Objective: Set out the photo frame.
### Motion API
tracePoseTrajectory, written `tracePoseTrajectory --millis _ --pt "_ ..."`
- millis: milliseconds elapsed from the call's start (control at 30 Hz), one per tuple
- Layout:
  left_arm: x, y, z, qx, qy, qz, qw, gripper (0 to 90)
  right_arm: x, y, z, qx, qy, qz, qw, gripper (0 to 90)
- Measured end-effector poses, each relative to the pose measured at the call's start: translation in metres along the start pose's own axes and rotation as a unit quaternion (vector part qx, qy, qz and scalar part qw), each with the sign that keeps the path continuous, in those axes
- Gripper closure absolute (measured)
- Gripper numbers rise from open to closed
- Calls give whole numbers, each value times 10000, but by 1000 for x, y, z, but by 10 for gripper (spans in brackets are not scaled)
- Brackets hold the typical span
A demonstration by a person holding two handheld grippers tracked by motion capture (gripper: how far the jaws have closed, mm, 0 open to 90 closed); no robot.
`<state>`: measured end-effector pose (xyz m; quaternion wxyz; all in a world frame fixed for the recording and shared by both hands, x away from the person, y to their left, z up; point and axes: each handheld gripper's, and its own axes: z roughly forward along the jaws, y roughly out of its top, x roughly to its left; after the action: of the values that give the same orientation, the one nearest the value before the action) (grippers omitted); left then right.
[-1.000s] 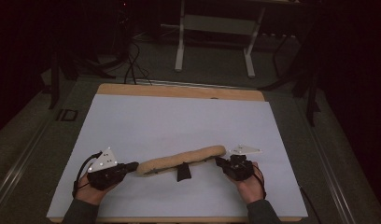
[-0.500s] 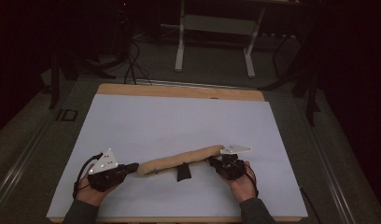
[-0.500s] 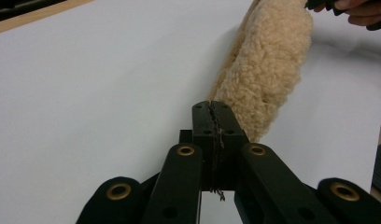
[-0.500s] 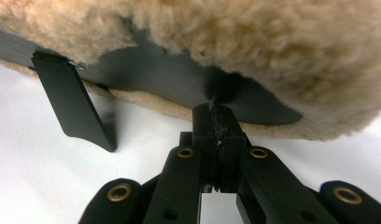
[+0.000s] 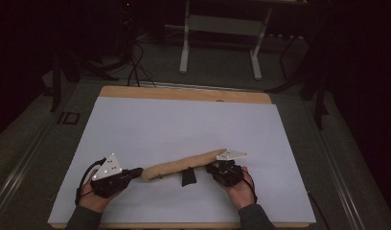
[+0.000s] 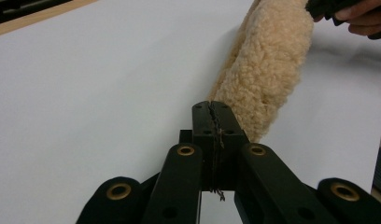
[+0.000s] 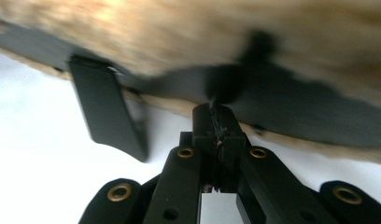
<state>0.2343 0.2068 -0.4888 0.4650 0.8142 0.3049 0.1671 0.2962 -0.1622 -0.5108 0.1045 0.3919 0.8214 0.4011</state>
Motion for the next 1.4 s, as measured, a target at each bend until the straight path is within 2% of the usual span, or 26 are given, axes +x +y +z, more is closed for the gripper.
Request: tracePoseTrajectory --millis 67,233,733,933,1400 --pt "0 0 0 -1 5 -11 10000 900 5 2 1 -16 81 -38 10000 894" --pt "-3 1 1 -8 -1 -10 10000 900 12 4 7 56 75 -124 9999 897" --pt "-13 5 7 10 -144 152 9998 900 4 10 15 89 -122 99 9998 899" --pt "-18 7 9 5 -193 220 9996 900 2 13 19 70 -129 222 9996 899" --pt "-30 12 18 -25 -357 332 9988 900 0 22 25 109 -171 275 9994 900"
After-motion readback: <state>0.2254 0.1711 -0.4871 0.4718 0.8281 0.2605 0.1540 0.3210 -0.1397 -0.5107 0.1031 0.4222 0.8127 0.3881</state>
